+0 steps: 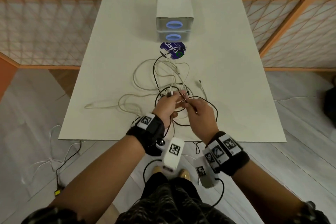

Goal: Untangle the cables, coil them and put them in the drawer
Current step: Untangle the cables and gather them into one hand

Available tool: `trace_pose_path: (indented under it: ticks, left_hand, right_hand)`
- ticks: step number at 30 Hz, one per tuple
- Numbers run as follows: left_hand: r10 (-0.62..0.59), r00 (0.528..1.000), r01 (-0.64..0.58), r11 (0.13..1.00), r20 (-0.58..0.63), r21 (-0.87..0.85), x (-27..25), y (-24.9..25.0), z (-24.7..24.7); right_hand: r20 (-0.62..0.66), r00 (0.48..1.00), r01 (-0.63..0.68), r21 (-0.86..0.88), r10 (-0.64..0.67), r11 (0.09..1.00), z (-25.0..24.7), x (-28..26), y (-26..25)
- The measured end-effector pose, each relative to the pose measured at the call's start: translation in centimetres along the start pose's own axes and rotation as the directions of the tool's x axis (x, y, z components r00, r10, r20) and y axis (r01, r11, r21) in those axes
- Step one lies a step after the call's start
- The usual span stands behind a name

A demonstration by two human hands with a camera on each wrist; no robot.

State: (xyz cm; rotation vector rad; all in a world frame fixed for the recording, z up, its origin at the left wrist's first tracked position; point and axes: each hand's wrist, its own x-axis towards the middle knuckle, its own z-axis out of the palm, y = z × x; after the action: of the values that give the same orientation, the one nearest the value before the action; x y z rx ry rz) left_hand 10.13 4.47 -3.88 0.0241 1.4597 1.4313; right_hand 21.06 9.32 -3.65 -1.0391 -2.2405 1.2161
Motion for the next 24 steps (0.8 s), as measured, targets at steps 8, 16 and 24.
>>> trace_pose_path:
  ticks: [8, 16, 24]
  left_hand:
    - [0.079, 0.995, -0.045, 0.899, 0.06, -0.436, 3.7, 6.4, -1.6]
    - [0.049, 0.974, -0.038, 0.998, 0.222, -0.053, 1.8, 3.9, -1.2]
    - [0.06, 0.951, -0.118, 0.977, 0.303, 0.178, -1.0, 0.2, -1.1]
  right_hand:
    - [0.27, 0.963, 0.026, -0.036, -0.016, 0.999, -1.7, -9.3, 5.7]
    - [0.3, 0.95, -0.056, -0.123, 0.091, 0.991, -1.6, -4.5, 5.0]
    - [0.284, 0.955, -0.078, -0.045, 0.088, 0.996, 0.9, 0.8, 0.5]
